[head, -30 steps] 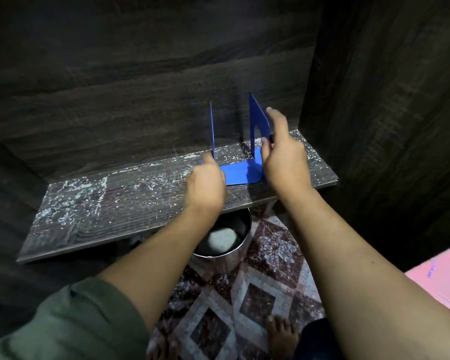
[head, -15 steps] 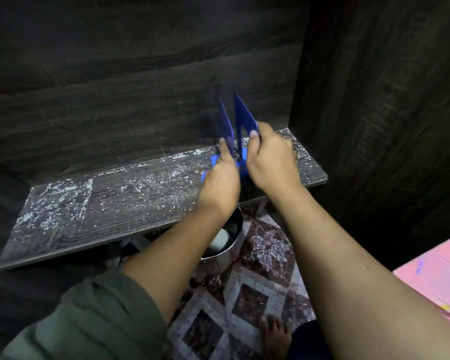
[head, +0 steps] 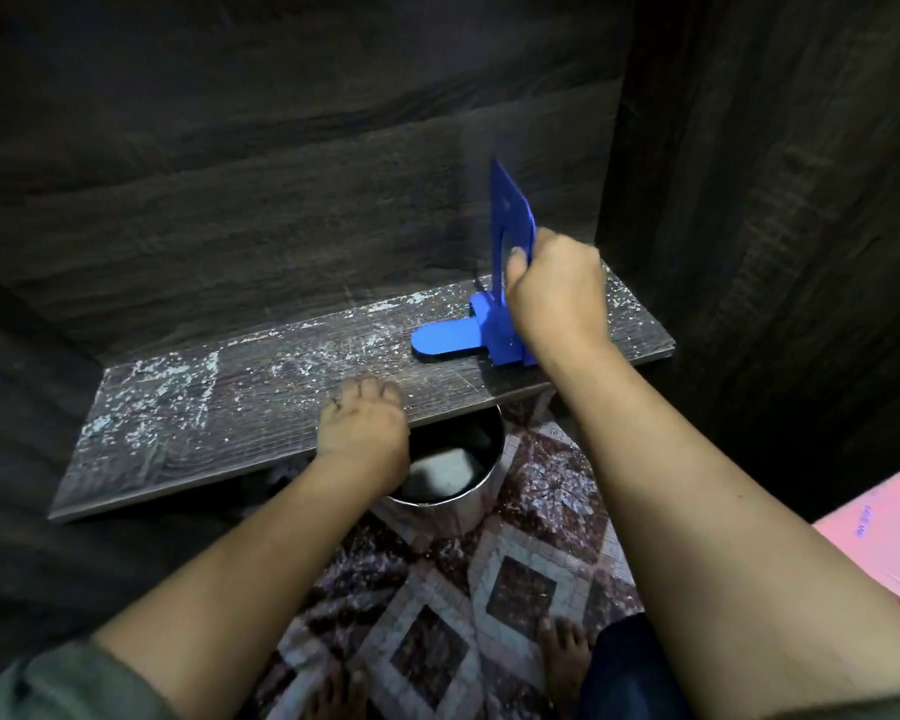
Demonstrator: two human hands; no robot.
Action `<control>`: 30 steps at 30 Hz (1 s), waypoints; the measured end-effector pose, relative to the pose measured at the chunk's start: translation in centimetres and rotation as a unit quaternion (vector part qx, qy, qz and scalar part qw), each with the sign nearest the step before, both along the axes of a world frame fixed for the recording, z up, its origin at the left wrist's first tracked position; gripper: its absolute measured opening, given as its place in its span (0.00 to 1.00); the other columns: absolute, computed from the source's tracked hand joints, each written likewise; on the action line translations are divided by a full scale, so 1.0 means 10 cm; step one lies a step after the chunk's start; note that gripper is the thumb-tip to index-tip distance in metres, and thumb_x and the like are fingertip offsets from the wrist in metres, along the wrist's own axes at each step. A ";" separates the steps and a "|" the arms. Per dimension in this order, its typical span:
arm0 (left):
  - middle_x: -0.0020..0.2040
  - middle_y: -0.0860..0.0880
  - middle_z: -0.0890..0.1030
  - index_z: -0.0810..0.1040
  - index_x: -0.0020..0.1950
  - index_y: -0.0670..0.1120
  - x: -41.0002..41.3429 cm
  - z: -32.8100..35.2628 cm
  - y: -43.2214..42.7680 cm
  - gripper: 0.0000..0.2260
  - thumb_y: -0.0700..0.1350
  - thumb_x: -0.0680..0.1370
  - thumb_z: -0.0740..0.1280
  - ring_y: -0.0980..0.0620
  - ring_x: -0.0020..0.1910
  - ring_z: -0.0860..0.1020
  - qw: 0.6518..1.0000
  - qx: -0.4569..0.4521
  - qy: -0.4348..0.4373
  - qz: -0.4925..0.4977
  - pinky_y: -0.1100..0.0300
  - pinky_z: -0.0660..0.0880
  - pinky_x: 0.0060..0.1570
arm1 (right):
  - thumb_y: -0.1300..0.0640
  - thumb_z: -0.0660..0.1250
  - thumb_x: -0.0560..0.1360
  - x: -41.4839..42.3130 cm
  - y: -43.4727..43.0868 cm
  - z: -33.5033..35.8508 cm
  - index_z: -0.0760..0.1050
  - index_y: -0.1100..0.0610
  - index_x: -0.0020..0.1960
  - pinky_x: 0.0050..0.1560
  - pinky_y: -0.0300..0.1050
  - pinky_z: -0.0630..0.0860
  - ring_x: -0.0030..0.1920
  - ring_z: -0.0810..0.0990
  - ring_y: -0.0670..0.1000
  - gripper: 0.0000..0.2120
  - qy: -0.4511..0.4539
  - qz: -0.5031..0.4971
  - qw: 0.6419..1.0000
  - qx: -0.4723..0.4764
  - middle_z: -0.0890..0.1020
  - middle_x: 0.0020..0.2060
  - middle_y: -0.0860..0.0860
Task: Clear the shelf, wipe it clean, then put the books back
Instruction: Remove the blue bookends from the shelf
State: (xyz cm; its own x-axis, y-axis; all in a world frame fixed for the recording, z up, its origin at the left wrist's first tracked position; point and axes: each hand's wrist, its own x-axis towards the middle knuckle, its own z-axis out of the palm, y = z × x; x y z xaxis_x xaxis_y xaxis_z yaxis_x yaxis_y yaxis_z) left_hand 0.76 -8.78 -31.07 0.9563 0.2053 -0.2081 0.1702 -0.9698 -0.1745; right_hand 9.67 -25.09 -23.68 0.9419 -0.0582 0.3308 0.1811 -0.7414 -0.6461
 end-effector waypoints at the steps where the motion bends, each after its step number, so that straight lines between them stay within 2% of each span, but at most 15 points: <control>1: 0.70 0.42 0.65 0.60 0.72 0.43 -0.02 0.00 0.01 0.26 0.48 0.78 0.64 0.42 0.71 0.60 1.000 -0.001 0.000 0.000 0.47 0.62 0.69 | 0.54 0.59 0.80 -0.03 0.02 0.04 0.78 0.60 0.55 0.46 0.50 0.71 0.49 0.78 0.64 0.13 -0.010 -0.001 1.000 0.000 0.81 0.48 0.62; 5: 0.70 0.43 0.63 0.57 0.75 0.43 -0.08 0.02 -0.03 0.27 0.47 0.78 0.62 0.42 0.72 0.60 1.000 -0.004 -0.012 -0.027 0.47 0.60 0.69 | 0.56 0.58 0.81 -0.15 0.05 0.10 0.77 0.62 0.57 0.46 0.51 0.70 0.50 0.78 0.64 0.13 -0.048 0.015 0.998 -0.045 0.81 0.48 0.61; 8: 0.73 0.43 0.62 0.56 0.76 0.44 -0.09 0.01 -0.04 0.27 0.46 0.79 0.61 0.43 0.74 0.58 0.999 -0.017 -0.018 -0.048 0.47 0.59 0.70 | 0.56 0.57 0.81 -0.20 0.02 0.00 0.76 0.63 0.55 0.43 0.48 0.65 0.50 0.77 0.64 0.13 -0.024 0.017 0.998 -0.063 0.81 0.48 0.62; 12: 0.76 0.43 0.57 0.53 0.78 0.44 -0.10 -0.02 0.01 0.28 0.48 0.81 0.60 0.42 0.76 0.53 0.997 -0.037 -0.010 -0.065 0.47 0.56 0.72 | 0.55 0.57 0.81 -0.30 -0.13 -0.04 0.76 0.63 0.56 0.46 0.50 0.68 0.51 0.77 0.64 0.14 0.014 0.002 0.998 -0.059 0.80 0.50 0.63; 17: 0.77 0.44 0.56 0.52 0.79 0.46 -0.13 -0.03 -0.02 0.27 0.50 0.82 0.56 0.43 0.77 0.53 0.993 -0.059 -0.027 -0.094 0.48 0.54 0.74 | 0.55 0.58 0.80 -0.53 -0.38 0.14 0.77 0.60 0.57 0.44 0.47 0.66 0.50 0.77 0.63 0.13 -0.017 -0.023 0.999 -0.042 0.81 0.48 0.61; 23: 0.78 0.42 0.55 0.53 0.78 0.46 -0.08 -0.08 -0.13 0.26 0.52 0.82 0.54 0.42 0.77 0.53 0.986 -0.057 -0.054 -0.146 0.47 0.52 0.74 | 0.56 0.59 0.79 -1.03 -0.77 -0.04 0.76 0.64 0.52 0.45 0.53 0.68 0.48 0.76 0.64 0.12 -0.047 -0.012 0.996 -0.078 0.80 0.47 0.62; 27: 0.77 0.41 0.56 0.55 0.78 0.45 0.02 -0.14 -0.22 0.27 0.54 0.82 0.54 0.41 0.77 0.53 0.982 -0.052 -0.073 -0.164 0.46 0.54 0.74 | 0.58 0.62 0.78 -1.36 -1.00 -0.43 0.76 0.64 0.52 0.39 0.51 0.63 0.44 0.77 0.66 0.10 -0.064 -0.010 0.993 -0.103 0.79 0.47 0.63; 30: 0.77 0.41 0.56 0.56 0.78 0.46 0.12 -0.19 -0.31 0.28 0.56 0.82 0.54 0.41 0.77 0.52 0.978 -0.046 -0.083 -0.184 0.44 0.54 0.73 | 0.58 0.61 0.76 -1.49 -1.09 -0.80 0.78 0.64 0.55 0.30 0.51 0.71 0.35 0.78 0.67 0.13 -0.082 -0.005 0.992 -0.091 0.79 0.43 0.63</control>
State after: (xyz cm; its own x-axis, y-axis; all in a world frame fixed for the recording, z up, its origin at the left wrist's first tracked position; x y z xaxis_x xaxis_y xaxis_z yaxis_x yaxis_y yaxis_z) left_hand 1.93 -11.86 -32.96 0.9843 -0.1709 -0.0443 -0.1741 -0.9811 -0.0839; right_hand -5.19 -35.97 -31.66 0.8747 0.0083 0.4846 0.2651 -0.8453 -0.4640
